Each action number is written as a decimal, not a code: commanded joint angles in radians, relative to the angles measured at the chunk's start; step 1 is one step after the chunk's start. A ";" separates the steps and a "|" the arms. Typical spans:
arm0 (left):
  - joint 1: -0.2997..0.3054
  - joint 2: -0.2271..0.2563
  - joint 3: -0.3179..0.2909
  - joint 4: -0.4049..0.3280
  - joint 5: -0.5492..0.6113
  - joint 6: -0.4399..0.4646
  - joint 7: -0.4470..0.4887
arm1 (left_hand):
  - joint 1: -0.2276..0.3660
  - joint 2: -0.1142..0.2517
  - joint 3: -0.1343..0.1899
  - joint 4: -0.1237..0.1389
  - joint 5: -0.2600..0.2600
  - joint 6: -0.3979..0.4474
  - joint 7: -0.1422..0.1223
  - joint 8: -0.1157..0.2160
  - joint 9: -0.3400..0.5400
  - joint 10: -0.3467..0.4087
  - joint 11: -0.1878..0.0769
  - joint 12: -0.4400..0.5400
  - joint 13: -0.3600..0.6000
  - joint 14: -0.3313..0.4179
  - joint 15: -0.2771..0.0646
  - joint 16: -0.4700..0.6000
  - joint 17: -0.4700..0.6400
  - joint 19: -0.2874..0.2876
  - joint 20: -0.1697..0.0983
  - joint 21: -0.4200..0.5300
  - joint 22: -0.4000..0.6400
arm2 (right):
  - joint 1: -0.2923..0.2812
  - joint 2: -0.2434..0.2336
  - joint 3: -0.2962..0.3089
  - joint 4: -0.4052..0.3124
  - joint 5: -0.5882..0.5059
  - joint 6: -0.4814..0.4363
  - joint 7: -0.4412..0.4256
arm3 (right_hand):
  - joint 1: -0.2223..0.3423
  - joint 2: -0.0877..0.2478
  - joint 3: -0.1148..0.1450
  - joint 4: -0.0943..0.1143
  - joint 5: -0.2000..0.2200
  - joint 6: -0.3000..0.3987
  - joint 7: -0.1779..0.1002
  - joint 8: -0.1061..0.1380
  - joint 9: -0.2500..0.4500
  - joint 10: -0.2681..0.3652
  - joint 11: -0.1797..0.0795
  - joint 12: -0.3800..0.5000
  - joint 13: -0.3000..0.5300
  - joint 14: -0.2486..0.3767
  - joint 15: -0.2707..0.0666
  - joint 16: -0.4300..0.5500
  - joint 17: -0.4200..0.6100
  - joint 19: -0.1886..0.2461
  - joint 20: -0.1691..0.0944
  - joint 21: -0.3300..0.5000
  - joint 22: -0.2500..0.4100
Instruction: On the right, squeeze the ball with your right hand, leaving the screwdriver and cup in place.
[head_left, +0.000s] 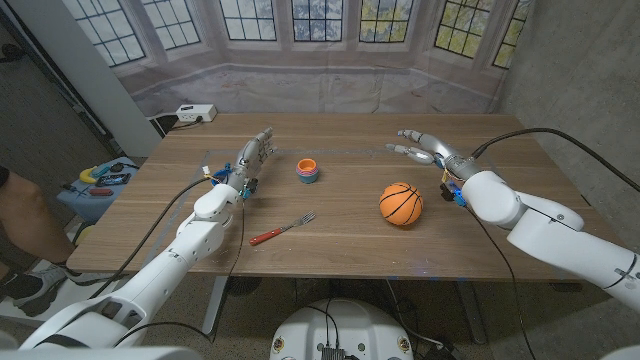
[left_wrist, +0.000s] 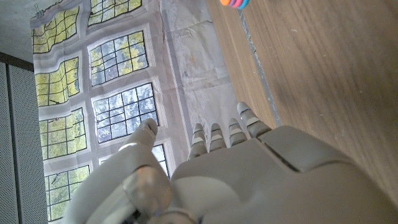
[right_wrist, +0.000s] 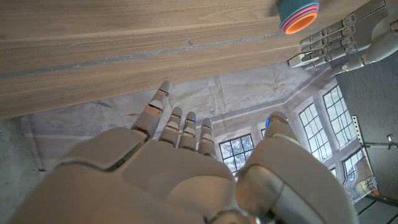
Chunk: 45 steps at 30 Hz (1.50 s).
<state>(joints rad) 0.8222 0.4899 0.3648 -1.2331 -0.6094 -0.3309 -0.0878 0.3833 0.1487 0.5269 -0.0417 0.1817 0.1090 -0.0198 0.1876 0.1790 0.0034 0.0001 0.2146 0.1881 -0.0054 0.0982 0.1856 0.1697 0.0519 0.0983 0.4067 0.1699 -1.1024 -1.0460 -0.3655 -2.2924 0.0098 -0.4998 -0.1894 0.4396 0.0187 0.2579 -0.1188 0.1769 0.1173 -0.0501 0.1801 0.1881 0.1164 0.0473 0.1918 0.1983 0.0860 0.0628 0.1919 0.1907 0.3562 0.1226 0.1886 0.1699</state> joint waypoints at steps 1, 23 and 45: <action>-0.010 -0.007 -0.001 0.025 -0.006 -0.017 -0.018 | 0.007 0.000 0.005 -0.007 0.009 0.007 -0.007 0.001 0.003 0.005 -0.002 -0.003 0.004 0.003 0.006 -0.003 0.004 0.004 0.000 -0.003 0.004 | 0.073 -0.087 -0.073 -0.114 -0.094 -0.177 0.100 | 0.005 -0.016 -0.002 -0.008 0.005 -0.013 -0.007 -0.003 0.003 -0.013 -0.004 -0.007 0.002 -0.011 0.006 -0.003 0.003 -0.004 0.020 -0.003 0.004; -0.020 -0.003 0.008 0.028 -0.001 -0.018 -0.040 | 0.005 0.001 0.009 -0.013 0.009 0.006 -0.008 0.000 0.003 0.007 0.000 -0.003 0.005 0.005 0.006 -0.002 0.005 0.008 0.001 -0.010 0.005 | 0.195 -0.202 -0.219 -0.231 -0.253 -0.352 0.321 | -0.007 -0.066 -0.028 -0.019 0.019 -0.045 -0.058 0.006 0.005 -0.060 -0.010 -0.005 0.004 -0.059 0.022 -0.006 0.005 -0.054 0.089 -0.011 0.004; 0.008 -0.001 0.006 -0.007 0.001 -0.006 -0.006 | 0.001 0.003 0.012 -0.016 0.008 0.006 -0.006 -0.001 0.003 0.009 -0.001 -0.003 0.005 0.009 0.008 -0.001 0.005 0.011 0.002 -0.018 0.005 | 0.339 -0.201 -0.353 -0.263 -0.447 -0.412 0.685 | -0.006 -0.094 -0.044 -0.024 0.046 -0.195 -0.058 -0.006 0.009 -0.228 0.008 -0.016 0.003 -0.187 0.082 -0.011 0.003 -0.169 0.094 -0.012 0.002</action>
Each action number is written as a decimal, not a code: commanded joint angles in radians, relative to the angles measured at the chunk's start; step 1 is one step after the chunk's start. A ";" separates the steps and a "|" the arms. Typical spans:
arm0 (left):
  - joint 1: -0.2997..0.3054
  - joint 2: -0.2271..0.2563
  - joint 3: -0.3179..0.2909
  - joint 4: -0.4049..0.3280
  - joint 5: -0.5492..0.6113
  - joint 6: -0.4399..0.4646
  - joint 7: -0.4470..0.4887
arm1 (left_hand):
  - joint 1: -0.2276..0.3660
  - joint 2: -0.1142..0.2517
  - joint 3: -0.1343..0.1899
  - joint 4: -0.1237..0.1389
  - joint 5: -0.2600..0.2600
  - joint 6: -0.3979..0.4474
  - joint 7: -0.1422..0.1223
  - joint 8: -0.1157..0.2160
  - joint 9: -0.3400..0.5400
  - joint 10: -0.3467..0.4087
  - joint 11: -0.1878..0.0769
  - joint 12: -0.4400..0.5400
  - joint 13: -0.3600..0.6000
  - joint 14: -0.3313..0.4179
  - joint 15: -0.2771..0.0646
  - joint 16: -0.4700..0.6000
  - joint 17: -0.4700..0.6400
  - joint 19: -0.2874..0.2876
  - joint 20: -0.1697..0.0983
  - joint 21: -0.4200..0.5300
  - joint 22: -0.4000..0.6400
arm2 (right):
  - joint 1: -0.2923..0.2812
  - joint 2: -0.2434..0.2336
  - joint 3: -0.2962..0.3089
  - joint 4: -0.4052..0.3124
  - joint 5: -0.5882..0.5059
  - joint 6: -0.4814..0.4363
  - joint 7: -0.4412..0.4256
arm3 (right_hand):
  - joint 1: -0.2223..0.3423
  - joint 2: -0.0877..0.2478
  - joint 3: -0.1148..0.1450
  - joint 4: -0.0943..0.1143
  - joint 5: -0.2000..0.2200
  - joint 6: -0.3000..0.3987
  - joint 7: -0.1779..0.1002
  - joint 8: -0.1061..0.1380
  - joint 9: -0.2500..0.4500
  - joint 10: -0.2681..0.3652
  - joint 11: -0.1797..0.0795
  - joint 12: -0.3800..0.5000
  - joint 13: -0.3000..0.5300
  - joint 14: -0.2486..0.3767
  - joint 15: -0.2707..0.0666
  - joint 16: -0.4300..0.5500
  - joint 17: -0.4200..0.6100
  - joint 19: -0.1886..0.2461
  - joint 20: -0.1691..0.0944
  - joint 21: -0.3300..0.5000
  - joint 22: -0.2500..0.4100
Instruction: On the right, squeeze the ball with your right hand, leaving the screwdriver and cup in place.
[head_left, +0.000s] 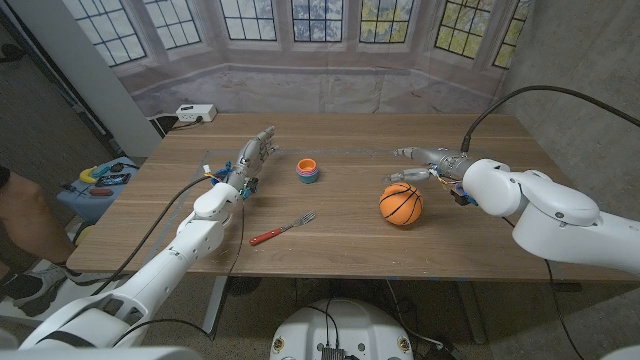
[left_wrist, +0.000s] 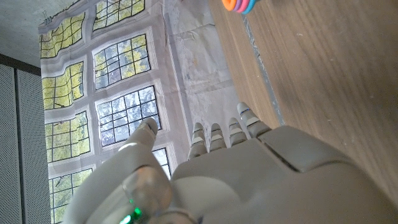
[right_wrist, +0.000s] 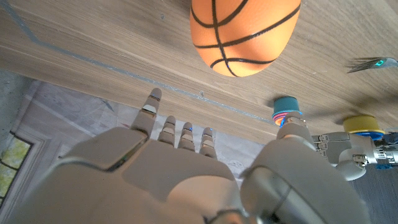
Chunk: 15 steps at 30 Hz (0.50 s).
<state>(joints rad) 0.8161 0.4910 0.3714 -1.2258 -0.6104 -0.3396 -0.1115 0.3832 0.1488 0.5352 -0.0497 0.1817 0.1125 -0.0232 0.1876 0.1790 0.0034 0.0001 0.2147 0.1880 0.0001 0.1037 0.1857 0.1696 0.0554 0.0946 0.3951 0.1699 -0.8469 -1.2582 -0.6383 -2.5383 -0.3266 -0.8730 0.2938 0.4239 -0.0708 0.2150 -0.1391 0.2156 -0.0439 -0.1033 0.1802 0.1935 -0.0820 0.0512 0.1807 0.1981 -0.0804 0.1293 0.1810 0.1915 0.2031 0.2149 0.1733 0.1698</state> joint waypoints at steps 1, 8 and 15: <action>0.016 -0.003 -0.001 -0.015 0.002 0.002 0.018 | 0.001 0.003 0.004 -0.008 0.008 0.003 -0.002 -0.001 0.003 0.009 -0.001 -0.003 0.005 0.004 0.002 -0.001 0.005 0.008 0.006 -0.007 0.005 | 0.089 0.013 -0.086 -0.018 -0.120 -0.037 0.218 | 0.012 -0.005 -0.001 -0.004 0.009 -0.045 -0.003 -0.008 0.004 -0.037 0.006 -0.005 0.003 -0.026 0.016 0.000 0.002 -0.020 0.002 0.003 0.002; 0.033 -0.005 -0.002 -0.029 0.003 -0.003 0.031 | -0.001 0.004 0.005 -0.009 0.008 0.003 -0.004 -0.001 0.003 0.009 -0.001 -0.003 0.005 0.005 0.002 -0.001 0.006 0.009 0.006 -0.010 0.005 | 0.110 0.020 -0.114 -0.021 -0.181 -0.031 0.307 | 0.033 -0.008 0.002 -0.011 0.019 -0.135 -0.006 -0.009 0.005 -0.095 0.027 -0.002 0.004 -0.055 0.052 0.005 0.003 -0.043 0.002 0.006 0.003; 0.048 -0.006 -0.004 -0.043 0.006 -0.011 0.043 | -0.002 0.005 0.007 -0.010 0.008 0.005 -0.003 0.000 0.003 0.011 -0.001 -0.002 0.005 0.007 0.002 -0.001 0.006 0.010 0.005 -0.012 0.005 | 0.127 0.032 -0.126 -0.021 -0.235 -0.014 0.406 | 0.058 -0.019 0.004 -0.017 0.033 -0.224 -0.018 -0.009 0.006 -0.153 0.049 -0.001 0.007 -0.091 0.077 0.004 0.004 -0.053 0.003 0.010 0.004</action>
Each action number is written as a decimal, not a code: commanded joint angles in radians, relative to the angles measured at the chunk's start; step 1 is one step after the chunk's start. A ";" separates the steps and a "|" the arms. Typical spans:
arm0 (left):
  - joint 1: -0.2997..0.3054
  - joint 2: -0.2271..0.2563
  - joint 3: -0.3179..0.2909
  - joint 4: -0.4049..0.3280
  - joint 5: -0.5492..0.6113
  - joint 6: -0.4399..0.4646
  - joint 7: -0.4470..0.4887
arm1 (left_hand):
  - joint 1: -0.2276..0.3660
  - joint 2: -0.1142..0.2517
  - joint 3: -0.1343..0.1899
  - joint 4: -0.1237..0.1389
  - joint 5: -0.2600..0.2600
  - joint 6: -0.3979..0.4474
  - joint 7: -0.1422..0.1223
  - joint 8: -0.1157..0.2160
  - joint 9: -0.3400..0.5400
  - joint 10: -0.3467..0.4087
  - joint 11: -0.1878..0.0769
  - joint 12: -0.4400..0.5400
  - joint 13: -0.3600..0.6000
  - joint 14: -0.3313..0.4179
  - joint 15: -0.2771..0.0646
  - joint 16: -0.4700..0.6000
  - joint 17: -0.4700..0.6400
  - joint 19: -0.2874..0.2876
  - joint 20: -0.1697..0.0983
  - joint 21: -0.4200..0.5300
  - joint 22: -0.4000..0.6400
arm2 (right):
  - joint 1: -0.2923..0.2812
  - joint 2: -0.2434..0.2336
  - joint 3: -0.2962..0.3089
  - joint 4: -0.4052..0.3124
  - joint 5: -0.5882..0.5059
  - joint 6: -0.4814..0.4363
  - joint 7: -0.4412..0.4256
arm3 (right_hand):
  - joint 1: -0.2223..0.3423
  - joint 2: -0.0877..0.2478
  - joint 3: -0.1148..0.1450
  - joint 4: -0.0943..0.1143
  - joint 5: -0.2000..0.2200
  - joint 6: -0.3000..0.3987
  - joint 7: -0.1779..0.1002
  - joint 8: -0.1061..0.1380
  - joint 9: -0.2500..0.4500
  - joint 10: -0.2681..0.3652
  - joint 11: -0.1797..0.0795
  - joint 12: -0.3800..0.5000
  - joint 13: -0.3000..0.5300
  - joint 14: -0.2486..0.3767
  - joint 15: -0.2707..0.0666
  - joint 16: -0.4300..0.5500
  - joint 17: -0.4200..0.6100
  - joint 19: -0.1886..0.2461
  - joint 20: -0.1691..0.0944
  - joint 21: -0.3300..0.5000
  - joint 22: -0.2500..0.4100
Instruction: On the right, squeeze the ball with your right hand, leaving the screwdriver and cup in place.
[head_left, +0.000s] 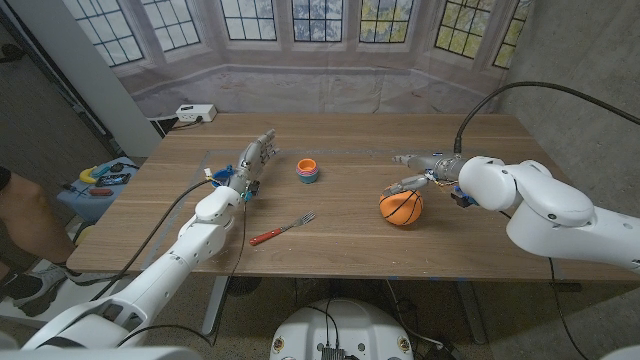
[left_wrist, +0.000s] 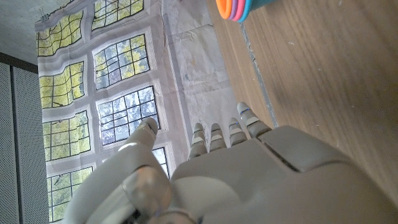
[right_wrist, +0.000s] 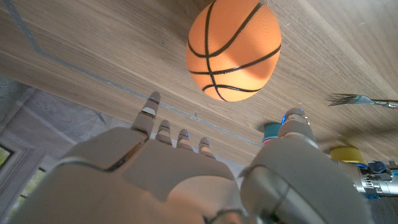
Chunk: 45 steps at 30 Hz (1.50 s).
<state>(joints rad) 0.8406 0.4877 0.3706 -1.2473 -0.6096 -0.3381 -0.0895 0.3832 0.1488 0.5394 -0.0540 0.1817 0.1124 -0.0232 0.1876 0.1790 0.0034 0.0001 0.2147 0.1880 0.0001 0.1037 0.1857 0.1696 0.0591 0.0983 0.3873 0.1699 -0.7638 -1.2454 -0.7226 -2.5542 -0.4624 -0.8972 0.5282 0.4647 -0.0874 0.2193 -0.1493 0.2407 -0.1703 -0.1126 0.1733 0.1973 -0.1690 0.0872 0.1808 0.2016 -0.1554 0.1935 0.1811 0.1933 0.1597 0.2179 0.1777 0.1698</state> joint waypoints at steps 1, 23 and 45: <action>0.025 -0.002 -0.003 -0.023 0.006 -0.014 0.021 | -0.002 0.005 0.003 -0.006 0.008 0.006 -0.004 0.000 0.003 0.011 0.000 -0.002 0.005 0.008 0.002 0.000 0.006 0.006 0.001 -0.005 0.005 | 0.042 0.019 -0.038 -0.005 -0.099 0.017 0.178 | 0.020 -0.003 -0.001 -0.006 0.010 -0.108 -0.005 0.000 0.003 -0.079 0.017 -0.002 0.004 -0.023 0.014 0.004 0.003 -0.010 0.000 0.007 0.004; 0.063 0.002 -0.018 -0.042 0.000 -0.037 0.035 | -0.006 0.007 0.007 -0.008 0.008 0.015 -0.003 0.003 0.004 0.012 0.000 -0.003 0.005 0.011 0.001 0.000 0.006 0.010 0.002 -0.012 0.006 | 0.085 0.156 -0.105 0.057 -0.375 0.087 0.404 | 0.091 -0.019 0.005 -0.015 0.050 -0.266 0.011 0.004 0.006 -0.203 0.090 0.004 0.012 -0.083 0.020 0.007 0.003 0.009 0.000 0.017 0.008; 0.040 0.001 -0.014 -0.027 0.008 -0.040 0.023 | -0.009 0.008 0.010 -0.011 0.008 0.024 -0.003 0.005 0.005 0.013 -0.001 -0.003 0.005 0.012 0.001 -0.001 0.006 0.012 0.003 -0.019 0.006 | -0.014 0.258 -0.036 0.110 -0.613 0.210 0.529 | 0.125 -0.021 0.010 -0.016 0.067 -0.313 0.002 0.010 0.008 -0.223 0.100 0.013 0.018 -0.096 0.021 0.010 0.004 0.024 0.000 0.021 0.009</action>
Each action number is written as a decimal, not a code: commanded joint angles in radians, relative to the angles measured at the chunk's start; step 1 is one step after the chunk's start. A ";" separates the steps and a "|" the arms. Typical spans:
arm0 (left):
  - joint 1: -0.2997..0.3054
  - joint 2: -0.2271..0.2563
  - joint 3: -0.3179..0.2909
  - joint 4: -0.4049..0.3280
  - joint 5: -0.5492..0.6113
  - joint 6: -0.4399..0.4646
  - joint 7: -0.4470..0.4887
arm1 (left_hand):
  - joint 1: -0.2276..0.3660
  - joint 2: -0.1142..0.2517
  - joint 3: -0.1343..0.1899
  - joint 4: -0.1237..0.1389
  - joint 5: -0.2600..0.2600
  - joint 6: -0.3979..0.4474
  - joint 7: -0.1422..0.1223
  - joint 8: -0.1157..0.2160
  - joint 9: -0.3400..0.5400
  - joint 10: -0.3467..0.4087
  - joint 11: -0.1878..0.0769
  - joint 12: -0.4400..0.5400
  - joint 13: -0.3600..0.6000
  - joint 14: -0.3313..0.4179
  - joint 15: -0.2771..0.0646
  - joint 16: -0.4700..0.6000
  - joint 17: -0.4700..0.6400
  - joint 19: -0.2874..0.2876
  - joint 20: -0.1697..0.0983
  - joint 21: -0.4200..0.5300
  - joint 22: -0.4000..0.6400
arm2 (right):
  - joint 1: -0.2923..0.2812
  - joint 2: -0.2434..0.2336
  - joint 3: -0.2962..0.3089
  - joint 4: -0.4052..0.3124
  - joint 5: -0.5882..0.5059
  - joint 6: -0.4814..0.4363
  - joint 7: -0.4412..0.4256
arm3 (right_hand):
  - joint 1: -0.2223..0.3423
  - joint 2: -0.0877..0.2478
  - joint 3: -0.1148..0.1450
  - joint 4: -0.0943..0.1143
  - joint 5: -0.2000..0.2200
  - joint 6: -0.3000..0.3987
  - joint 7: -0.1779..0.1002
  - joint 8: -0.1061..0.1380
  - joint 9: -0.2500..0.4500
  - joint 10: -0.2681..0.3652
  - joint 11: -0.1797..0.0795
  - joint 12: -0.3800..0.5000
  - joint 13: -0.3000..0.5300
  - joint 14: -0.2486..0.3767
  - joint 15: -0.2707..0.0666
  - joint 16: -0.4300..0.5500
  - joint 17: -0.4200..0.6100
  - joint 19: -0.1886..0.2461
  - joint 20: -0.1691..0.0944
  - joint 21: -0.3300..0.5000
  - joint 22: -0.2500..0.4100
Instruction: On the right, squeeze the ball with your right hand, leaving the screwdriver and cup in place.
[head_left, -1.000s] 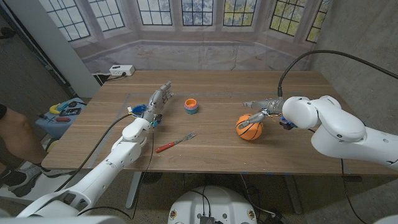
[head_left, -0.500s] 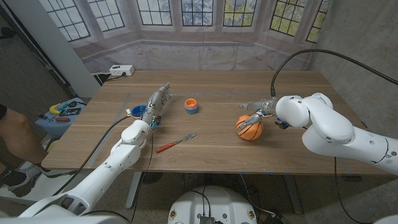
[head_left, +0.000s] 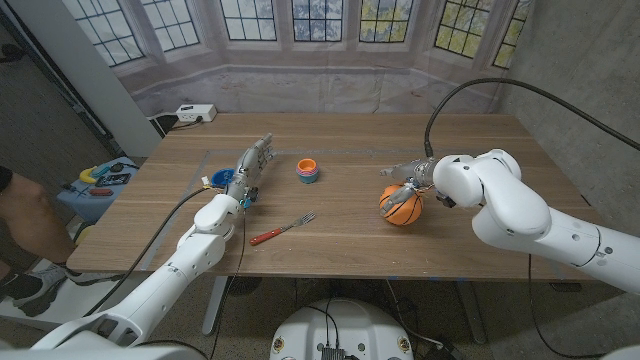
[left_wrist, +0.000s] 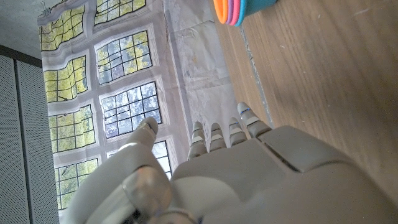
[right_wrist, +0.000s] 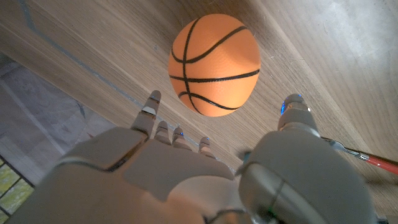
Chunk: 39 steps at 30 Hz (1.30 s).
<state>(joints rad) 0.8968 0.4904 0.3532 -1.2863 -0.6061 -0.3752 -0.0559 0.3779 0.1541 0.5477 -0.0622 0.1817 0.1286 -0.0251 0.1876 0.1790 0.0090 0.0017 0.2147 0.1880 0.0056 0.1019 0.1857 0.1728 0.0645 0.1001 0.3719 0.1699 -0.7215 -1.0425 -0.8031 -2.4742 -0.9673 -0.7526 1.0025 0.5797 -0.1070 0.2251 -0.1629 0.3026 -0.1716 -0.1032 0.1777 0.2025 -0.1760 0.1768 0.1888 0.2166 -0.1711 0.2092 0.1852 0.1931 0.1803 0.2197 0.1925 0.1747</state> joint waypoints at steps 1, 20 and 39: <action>-0.017 -0.002 0.004 0.013 0.005 -0.002 -0.011 | -0.004 0.002 0.002 -0.003 0.008 0.008 -0.001 0.005 0.005 0.007 -0.002 -0.003 0.005 0.007 0.003 -0.001 0.003 0.006 0.001 -0.004 0.006 | -0.060 0.060 0.049 0.034 -0.110 0.073 0.056 | 0.011 -0.002 0.004 -0.002 0.005 -0.311 -0.007 0.006 0.003 -0.215 0.010 0.005 0.003 -0.080 0.005 0.006 0.004 0.004 -0.002 0.006 0.004; -0.037 -0.004 0.011 0.038 0.000 0.008 -0.031 | -0.006 0.003 0.006 -0.005 0.008 0.011 -0.003 0.004 0.005 0.008 -0.001 -0.003 0.005 0.007 0.004 -0.001 0.003 0.008 0.002 -0.010 0.006 | -0.140 0.097 0.116 0.080 -0.132 0.175 -0.006 | 0.049 0.004 0.014 -0.002 0.013 -0.325 -0.007 0.018 0.006 -0.187 0.005 0.032 0.018 -0.047 -0.001 0.025 0.010 0.028 -0.003 0.011 0.005; -0.049 -0.007 0.017 0.049 0.006 0.015 -0.028 | -0.006 0.006 0.011 -0.008 0.009 0.017 -0.009 0.005 0.006 0.011 -0.001 -0.002 0.005 0.008 0.004 -0.002 0.002 0.013 0.002 -0.016 0.006 | -0.173 0.103 0.153 0.110 -0.123 0.228 -0.025 | 0.114 0.005 0.032 -0.004 0.026 -0.311 -0.003 0.035 0.014 -0.156 -0.010 0.083 0.065 0.015 -0.003 0.049 0.032 0.079 -0.004 0.024 0.009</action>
<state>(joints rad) 0.8532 0.4837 0.3676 -1.2421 -0.6039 -0.3655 -0.0865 0.3780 0.1540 0.5546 -0.0691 0.1817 0.1339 -0.0304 0.1876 0.1790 0.0089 0.0018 0.2147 0.1880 0.0091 0.1055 0.1857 0.1723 0.0698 0.0946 0.3604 0.1748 -0.8773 -0.9439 -0.6709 -2.3838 -1.1078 -0.5539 0.9847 0.6793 -0.1021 0.2502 -0.1655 0.3221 -0.1716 -0.1034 0.2073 0.2119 -0.1758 0.1764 0.2604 0.2761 -0.1673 0.2055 0.2276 0.2211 0.2497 0.2178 0.2120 0.1795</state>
